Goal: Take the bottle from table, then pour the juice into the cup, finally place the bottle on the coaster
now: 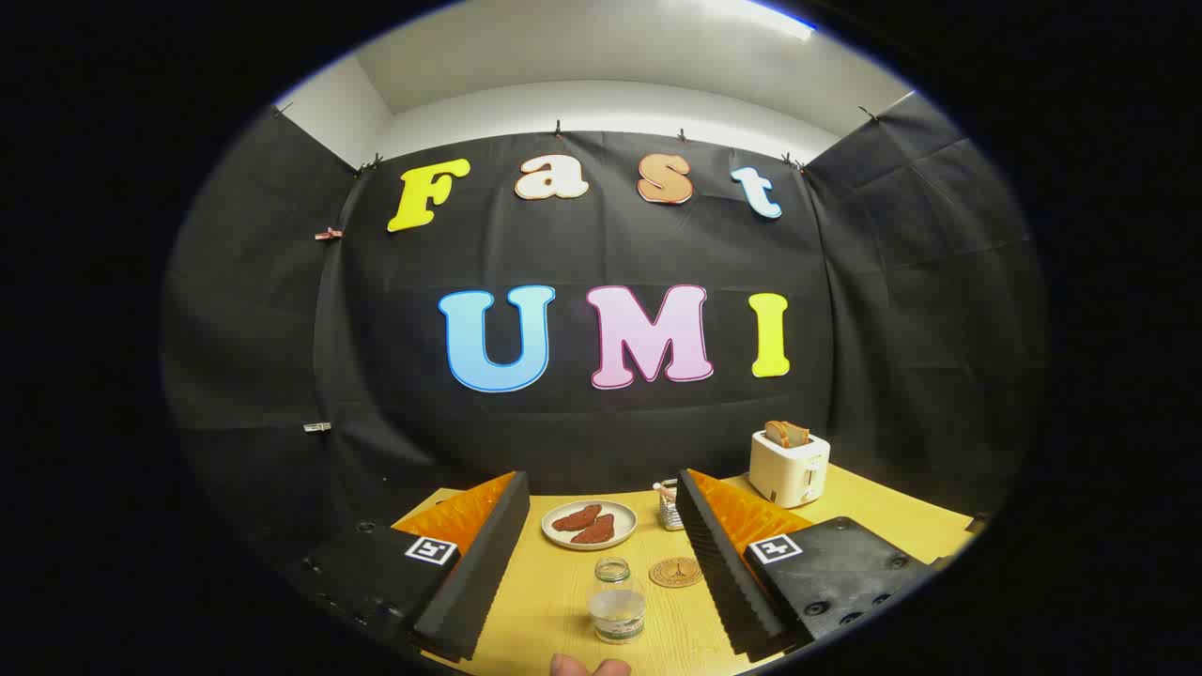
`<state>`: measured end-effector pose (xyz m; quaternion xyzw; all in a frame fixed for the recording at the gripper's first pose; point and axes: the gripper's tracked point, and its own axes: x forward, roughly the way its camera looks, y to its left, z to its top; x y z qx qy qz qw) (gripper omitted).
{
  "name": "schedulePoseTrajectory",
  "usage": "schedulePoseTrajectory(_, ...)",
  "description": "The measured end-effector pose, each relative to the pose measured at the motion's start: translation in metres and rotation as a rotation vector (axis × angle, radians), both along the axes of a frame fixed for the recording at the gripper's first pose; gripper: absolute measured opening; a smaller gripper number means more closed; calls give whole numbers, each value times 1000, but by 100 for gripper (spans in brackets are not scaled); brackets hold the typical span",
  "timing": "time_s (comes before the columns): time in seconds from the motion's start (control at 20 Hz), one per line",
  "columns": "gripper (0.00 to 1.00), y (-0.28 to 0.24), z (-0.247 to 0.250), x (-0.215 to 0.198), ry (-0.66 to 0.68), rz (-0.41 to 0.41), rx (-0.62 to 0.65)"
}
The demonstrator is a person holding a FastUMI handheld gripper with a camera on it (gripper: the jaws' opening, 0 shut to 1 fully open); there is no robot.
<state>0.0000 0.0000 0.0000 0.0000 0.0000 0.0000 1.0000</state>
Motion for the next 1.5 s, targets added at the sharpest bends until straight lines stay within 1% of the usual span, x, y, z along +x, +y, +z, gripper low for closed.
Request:
schedulePoseTrajectory(0.9, 96, -3, -4, -15, 5, 7, -5)
schedulePoseTrajectory(1.05, 96, -7, -13, -16, -12, -7, -15)
schedulePoseTrajectory(1.35, 96, -13, -78, -12, 42, -24, -3)
schedulePoseTrajectory(1.5, 97, -18, -111, -11, 35, -54, 15)
